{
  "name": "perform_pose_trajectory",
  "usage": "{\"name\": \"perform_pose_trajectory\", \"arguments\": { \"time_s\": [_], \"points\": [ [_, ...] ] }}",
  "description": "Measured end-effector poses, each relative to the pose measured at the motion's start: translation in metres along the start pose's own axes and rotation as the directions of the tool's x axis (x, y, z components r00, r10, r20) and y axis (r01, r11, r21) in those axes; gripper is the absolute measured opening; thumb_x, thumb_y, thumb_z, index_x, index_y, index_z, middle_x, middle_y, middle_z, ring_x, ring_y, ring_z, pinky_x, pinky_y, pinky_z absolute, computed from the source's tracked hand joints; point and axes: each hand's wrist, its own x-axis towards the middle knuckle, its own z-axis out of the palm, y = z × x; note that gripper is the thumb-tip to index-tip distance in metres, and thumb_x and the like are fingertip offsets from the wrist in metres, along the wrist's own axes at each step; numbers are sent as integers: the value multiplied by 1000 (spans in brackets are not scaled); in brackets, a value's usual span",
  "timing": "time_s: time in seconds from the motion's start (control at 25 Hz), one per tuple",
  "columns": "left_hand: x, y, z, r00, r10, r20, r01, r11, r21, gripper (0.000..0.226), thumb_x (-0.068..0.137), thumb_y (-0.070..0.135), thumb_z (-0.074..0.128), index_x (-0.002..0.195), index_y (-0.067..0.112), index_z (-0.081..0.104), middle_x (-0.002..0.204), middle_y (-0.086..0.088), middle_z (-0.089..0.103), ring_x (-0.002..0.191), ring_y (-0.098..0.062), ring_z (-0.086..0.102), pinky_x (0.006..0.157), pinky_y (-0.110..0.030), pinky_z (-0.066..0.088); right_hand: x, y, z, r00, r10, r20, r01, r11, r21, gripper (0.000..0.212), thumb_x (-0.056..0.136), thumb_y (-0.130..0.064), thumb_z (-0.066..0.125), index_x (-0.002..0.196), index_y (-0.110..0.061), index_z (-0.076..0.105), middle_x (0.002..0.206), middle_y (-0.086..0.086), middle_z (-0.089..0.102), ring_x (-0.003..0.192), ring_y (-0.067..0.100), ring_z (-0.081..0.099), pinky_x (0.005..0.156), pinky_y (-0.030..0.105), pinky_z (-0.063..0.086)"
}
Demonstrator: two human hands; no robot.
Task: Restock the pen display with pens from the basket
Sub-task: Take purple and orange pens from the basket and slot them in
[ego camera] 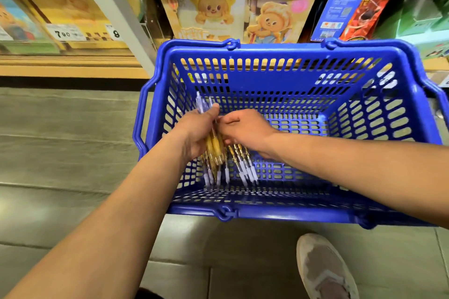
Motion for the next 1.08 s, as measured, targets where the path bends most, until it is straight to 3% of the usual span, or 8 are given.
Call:
{"name": "perform_pose_trajectory", "arguments": {
  "time_s": [0.16,0.32,0.4,0.52,0.72,0.84,1.0,1.08],
  "points": [
    [-2,2,-4,1000,23,-15,-23,999,36,55,104,30,55,150,7,35,99,-19,69,69,-29,73,70,-51,64,-2,-5,-8,993,-45,108,56,993,-106,17,98,-34,62,88,-33,75,83,-14,77,72,0,72,65,12,55],
    [-7,2,-11,993,72,-98,-52,981,187,29,105,26,56,122,4,49,84,-10,71,52,-14,65,49,-30,56,15,12,-18,996,62,-65,-76,968,-240,19,98,-30,58,92,-24,75,83,-6,75,71,5,67,70,29,56],
    [-9,1,-16,989,76,-126,-40,963,268,19,103,24,60,100,6,57,71,-5,64,44,-10,54,44,-26,49,23,28,-17,980,196,-26,-192,918,-347,18,98,-30,59,98,-19,74,94,3,74,81,13,67,83,35,58],
    [-11,3,-21,984,109,-138,-61,948,313,20,101,23,64,87,9,58,63,-3,54,46,-12,47,45,-27,46,31,46,-4,960,270,73,-193,826,-530,17,95,-34,64,101,-22,74,94,0,73,86,11,68,86,34,58],
    [-16,3,-22,990,118,-80,-96,965,242,11,102,15,61,95,11,53,62,-1,50,45,-10,45,42,-24,43,61,58,32,952,304,-35,-220,600,-769,37,92,-51,64,97,-14,69,90,4,70,73,12,67,50,23,50],
    [-16,2,-23,993,73,-88,-51,971,235,10,101,14,61,95,10,54,62,-1,47,44,-11,42,41,-25,39,72,59,41,951,307,-37,-203,530,-824,43,91,-53,64,98,-10,65,83,3,65,64,10,60,44,21,41],
    [-13,2,-23,994,17,-103,1,984,178,8,101,9,59,94,6,58,64,-4,53,44,-11,43,40,-24,39,79,59,36,934,354,-49,-266,599,-755,31,91,-43,68,86,-12,62,74,0,59,60,9,58,44,19,44],
    [-10,1,-21,992,18,-122,0,989,146,6,103,6,54,101,1,58,76,-10,66,49,-13,52,43,-24,46,74,53,27,902,432,1,-359,749,-556,26,91,-33,71,92,-8,65,80,5,68,71,15,70,66,24,60]
  ]
}}
